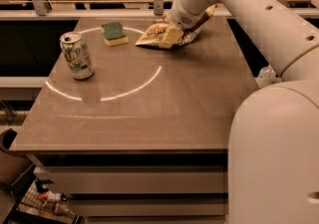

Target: Pick brown chip bag

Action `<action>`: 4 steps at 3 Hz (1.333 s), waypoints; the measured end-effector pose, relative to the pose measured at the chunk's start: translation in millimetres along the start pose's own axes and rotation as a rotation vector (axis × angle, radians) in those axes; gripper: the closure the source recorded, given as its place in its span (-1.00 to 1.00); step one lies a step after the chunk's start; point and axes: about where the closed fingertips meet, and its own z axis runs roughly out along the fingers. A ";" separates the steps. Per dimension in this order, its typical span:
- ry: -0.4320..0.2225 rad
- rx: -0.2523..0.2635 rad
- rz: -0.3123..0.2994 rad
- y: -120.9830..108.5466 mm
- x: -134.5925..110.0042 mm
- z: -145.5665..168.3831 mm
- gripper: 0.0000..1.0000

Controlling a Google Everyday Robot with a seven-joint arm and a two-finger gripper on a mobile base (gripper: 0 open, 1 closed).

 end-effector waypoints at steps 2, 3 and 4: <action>0.000 -0.011 0.001 2.0 -0.7 4.4 1.00; 0.000 -0.011 0.001 2.0 -0.7 4.4 1.00; 0.000 -0.011 0.001 1.9 -0.8 4.2 1.00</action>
Offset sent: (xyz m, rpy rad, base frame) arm 0.0001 0.0012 -0.0023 -0.0005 0.0034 0.0018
